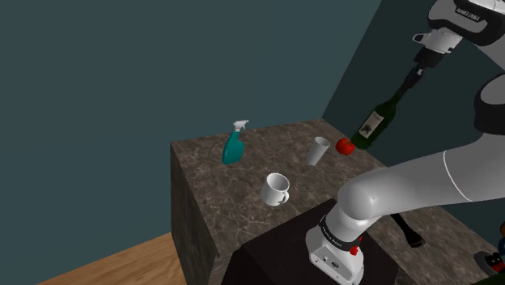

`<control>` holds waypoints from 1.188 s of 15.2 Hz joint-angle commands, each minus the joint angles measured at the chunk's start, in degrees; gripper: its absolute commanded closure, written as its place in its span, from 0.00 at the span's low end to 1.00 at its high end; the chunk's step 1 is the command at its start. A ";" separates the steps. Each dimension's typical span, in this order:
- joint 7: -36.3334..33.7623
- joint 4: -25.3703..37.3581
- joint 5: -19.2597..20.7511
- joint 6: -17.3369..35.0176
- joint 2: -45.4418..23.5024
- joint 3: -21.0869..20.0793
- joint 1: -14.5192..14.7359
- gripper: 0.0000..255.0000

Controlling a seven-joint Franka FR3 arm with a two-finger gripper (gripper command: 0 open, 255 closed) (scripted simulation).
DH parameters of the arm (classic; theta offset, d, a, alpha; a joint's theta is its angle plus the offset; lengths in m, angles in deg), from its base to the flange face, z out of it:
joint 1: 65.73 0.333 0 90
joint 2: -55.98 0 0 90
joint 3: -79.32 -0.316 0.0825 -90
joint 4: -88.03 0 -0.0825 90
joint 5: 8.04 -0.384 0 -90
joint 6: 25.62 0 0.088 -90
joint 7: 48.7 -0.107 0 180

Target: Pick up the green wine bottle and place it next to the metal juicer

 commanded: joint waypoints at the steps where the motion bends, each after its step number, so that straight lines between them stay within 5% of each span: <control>1: 2.65 -0.16 0.58 1.40 -0.41 2.79 -0.07 1.00; 8: 12.20 0.44 1.21 6.89 -3.64 14.79 1.49 1.00; 18: 10.81 -8.49 3.24 14.01 -1.38 15.21 0.05 1.00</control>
